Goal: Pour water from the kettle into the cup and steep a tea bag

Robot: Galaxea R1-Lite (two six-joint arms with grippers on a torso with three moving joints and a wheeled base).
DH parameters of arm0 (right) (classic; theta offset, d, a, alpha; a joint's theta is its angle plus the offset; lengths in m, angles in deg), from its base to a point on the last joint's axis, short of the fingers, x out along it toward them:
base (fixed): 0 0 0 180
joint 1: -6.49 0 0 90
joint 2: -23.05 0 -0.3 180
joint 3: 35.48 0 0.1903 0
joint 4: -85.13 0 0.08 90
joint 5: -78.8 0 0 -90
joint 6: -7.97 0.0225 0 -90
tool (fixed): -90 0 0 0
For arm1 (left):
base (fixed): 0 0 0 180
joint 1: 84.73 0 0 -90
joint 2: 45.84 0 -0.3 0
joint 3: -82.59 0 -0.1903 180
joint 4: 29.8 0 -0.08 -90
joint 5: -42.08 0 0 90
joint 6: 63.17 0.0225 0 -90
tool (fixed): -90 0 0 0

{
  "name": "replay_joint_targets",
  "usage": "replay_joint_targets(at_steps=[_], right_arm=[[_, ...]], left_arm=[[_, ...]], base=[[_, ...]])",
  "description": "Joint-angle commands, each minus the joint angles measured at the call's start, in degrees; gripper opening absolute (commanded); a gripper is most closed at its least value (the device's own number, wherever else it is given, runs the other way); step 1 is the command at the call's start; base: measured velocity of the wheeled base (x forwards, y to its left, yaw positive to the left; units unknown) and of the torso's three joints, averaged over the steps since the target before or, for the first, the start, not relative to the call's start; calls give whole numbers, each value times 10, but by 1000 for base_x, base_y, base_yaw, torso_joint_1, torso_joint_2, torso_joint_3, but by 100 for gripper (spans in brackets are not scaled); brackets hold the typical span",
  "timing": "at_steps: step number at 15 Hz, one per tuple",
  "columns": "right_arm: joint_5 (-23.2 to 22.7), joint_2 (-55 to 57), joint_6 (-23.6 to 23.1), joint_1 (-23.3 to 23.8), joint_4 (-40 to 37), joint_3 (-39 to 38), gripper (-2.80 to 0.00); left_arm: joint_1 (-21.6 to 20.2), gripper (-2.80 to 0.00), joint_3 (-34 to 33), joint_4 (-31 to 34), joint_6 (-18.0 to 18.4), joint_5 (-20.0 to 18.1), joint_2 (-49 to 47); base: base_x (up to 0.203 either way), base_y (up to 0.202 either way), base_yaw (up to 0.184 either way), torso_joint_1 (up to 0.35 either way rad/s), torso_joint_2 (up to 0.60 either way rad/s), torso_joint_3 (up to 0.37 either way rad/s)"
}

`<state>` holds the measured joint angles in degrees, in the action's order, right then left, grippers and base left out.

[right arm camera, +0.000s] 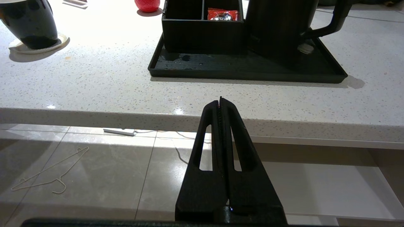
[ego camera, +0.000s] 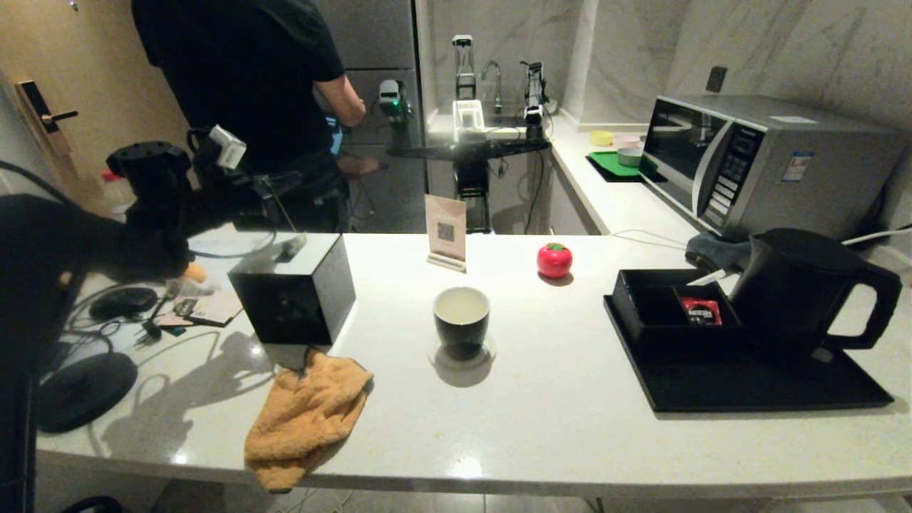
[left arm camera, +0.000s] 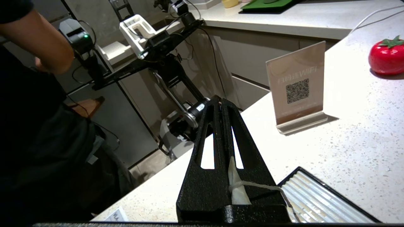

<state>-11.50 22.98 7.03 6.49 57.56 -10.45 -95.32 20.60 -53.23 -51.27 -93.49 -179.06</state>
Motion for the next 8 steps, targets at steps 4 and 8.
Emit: replay_joint_targets(at_steps=[4, 8], right_arm=[[0, 1, 0, 0, 0, 0, -280], [0, 1, 0, 0, 0, 0, -280]], left_arm=[[-22, -280, 0, -4, 0, -3, 13], [-30, -280, 0, -5, -14, -5, 16]], base=[[0, 0, 0, 0, 0, 0], [0, 0, 0, 0, 0, 0]])
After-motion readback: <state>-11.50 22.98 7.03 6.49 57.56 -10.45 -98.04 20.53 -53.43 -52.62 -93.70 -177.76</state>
